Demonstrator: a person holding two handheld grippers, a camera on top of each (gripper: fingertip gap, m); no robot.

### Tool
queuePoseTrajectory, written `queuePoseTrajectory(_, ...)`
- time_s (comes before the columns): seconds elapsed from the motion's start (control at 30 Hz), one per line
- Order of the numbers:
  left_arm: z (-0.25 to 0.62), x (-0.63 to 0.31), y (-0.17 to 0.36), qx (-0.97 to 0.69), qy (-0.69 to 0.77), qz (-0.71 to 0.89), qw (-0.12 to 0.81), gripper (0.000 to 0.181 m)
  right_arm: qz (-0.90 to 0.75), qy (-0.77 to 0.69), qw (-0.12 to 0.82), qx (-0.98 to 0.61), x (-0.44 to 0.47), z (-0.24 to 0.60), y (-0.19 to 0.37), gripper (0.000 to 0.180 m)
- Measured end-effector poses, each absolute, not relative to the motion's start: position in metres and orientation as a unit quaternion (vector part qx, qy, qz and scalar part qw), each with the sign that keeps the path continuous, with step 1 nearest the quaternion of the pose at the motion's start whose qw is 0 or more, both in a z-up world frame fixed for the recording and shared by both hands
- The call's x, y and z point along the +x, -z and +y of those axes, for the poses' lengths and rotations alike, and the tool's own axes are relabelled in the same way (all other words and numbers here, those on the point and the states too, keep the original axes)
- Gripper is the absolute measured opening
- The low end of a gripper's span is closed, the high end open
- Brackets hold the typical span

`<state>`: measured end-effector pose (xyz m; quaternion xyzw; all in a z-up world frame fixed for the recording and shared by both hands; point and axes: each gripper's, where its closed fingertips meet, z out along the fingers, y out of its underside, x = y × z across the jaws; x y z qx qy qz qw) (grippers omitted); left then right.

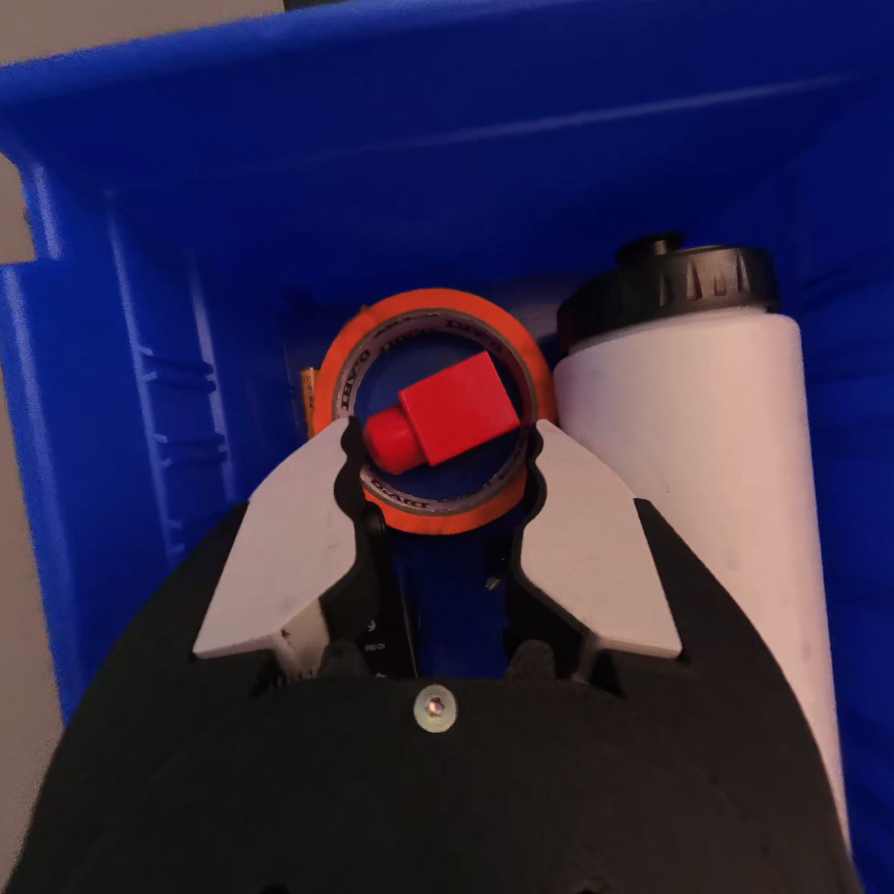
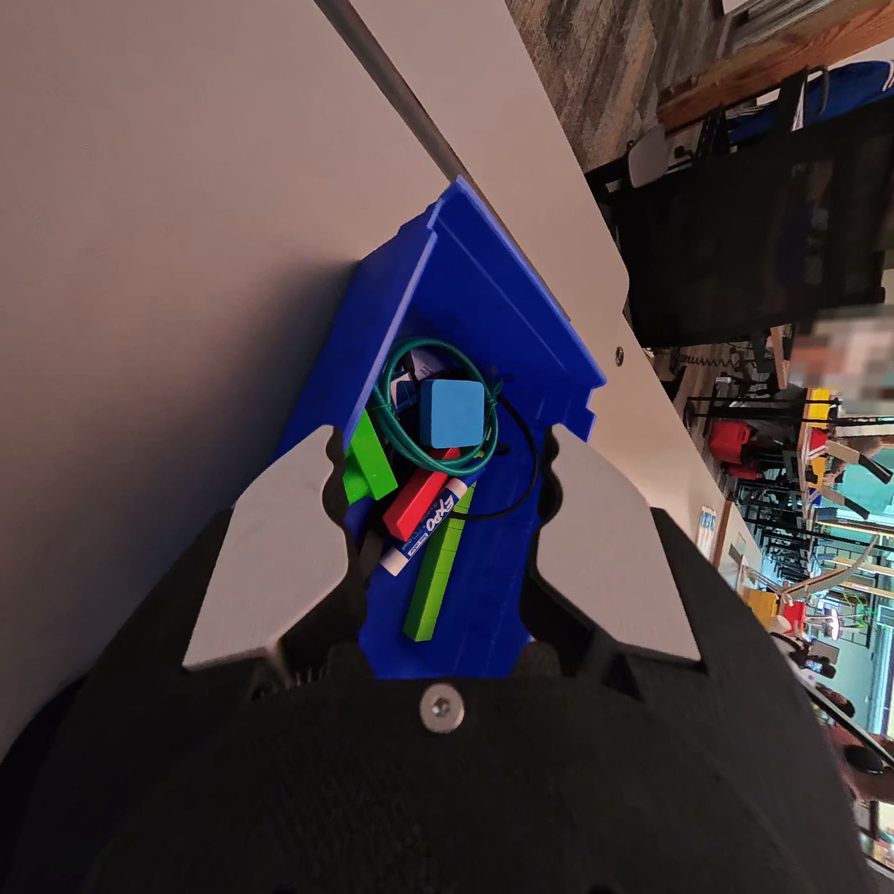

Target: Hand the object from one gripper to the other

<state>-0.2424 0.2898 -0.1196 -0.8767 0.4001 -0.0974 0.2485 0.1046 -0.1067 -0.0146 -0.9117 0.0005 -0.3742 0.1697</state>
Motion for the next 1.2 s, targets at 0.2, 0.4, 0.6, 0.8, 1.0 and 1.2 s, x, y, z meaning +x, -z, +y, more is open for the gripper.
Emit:
queuePoseTrajectory(0.2, 0.291, -0.239, 0.122, -0.873, 0.101, 0.423, 0.219, 0.062, 0.008, 0.359, 0.173, -0.917, 0.111, -0.109, 0.018, 0.078)
queuePoseTrajectory(0.4, 0.293, -0.241, 0.122, -0.869, 0.099, 0.436, 0.213, 0.047, -0.002, 0.350, 0.175, -0.920, 0.108, -0.105, 0.022, 0.076)
queuePoseTrajectory(0.6, 0.285, -0.244, 0.108, -0.869, 0.119, 0.433, 0.208, 0.047, -0.009, 0.348, 0.181, -0.920, 0.105, -0.103, 0.021, 0.076)
queuePoseTrajectory(0.8, 0.274, -0.250, 0.040, -0.845, 0.160, 0.415, 0.297, 0.047, -0.001, 0.398, 0.178, -0.900, 0.112, -0.105, 0.008, 0.074)
queuePoseTrajectory(1.0, 0.217, -0.226, -0.047, -0.758, 0.287, 0.446, 0.380, 0.046, 0.009, 0.449, 0.141, -0.882, 0.119, -0.108, 0.006, 0.073)
queuePoseTrajectory(1.2, 0.151, -0.208, -0.102, -0.665, 0.407, 0.487, 0.394, 0.046, -0.010, 0.470, 0.113, -0.875, 0.122, -0.101, 0.019, 0.073)
